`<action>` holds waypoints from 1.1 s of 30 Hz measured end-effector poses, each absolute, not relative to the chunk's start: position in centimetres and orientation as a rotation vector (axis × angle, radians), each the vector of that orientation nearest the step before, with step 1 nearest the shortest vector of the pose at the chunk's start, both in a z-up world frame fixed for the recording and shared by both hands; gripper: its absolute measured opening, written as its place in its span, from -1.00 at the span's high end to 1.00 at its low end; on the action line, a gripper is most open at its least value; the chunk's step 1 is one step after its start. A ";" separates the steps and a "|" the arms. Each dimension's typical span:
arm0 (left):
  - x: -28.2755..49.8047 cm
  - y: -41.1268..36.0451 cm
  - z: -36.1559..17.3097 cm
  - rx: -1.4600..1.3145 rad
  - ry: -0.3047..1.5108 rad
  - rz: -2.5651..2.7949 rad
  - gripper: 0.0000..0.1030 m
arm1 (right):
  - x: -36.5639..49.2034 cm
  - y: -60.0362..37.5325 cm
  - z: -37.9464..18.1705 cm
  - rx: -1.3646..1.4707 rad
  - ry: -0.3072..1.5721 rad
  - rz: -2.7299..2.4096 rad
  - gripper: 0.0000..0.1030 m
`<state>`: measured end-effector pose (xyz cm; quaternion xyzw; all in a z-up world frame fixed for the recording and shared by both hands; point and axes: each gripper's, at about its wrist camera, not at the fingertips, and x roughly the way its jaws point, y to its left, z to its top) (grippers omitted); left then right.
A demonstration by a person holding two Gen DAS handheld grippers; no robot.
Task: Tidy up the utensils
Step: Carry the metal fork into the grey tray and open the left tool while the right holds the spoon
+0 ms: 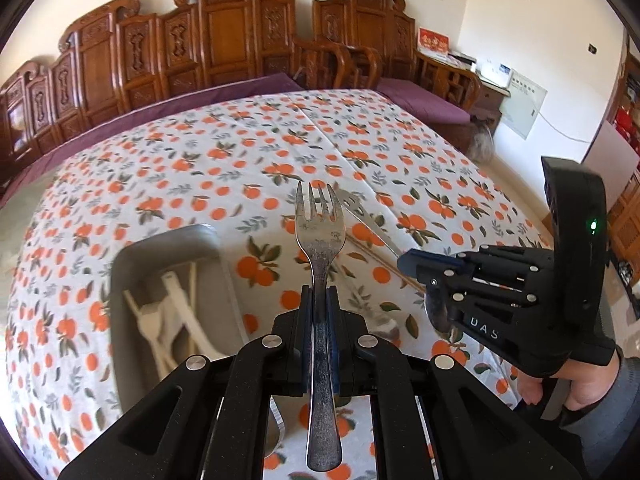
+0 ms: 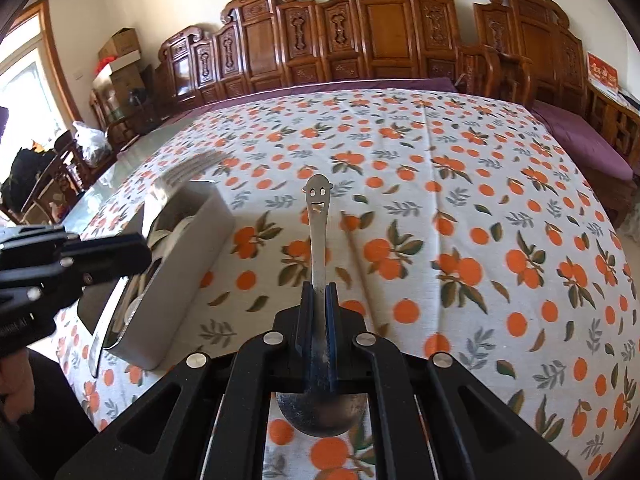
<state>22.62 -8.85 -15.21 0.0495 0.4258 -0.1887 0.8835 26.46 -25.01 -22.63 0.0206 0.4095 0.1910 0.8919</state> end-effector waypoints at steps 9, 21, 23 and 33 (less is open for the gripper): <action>22.7 -4.9 -15.2 0.066 0.885 -0.318 0.89 | 25.7 -23.5 -22.4 0.014 0.844 0.428 0.86; 25.3 -0.5 -18.5 0.001 0.950 -0.204 0.89 | 25.7 -23.8 -22.7 0.010 0.851 0.428 0.86; 25.7 -0.1 -19.2 0.002 0.966 -0.187 0.89 | 25.6 -23.8 -22.7 0.010 0.847 0.431 0.86; 27.5 0.7 -22.7 0.013 1.054 -0.122 0.89 | 25.3 -24.5 -22.3 0.023 0.843 0.438 0.86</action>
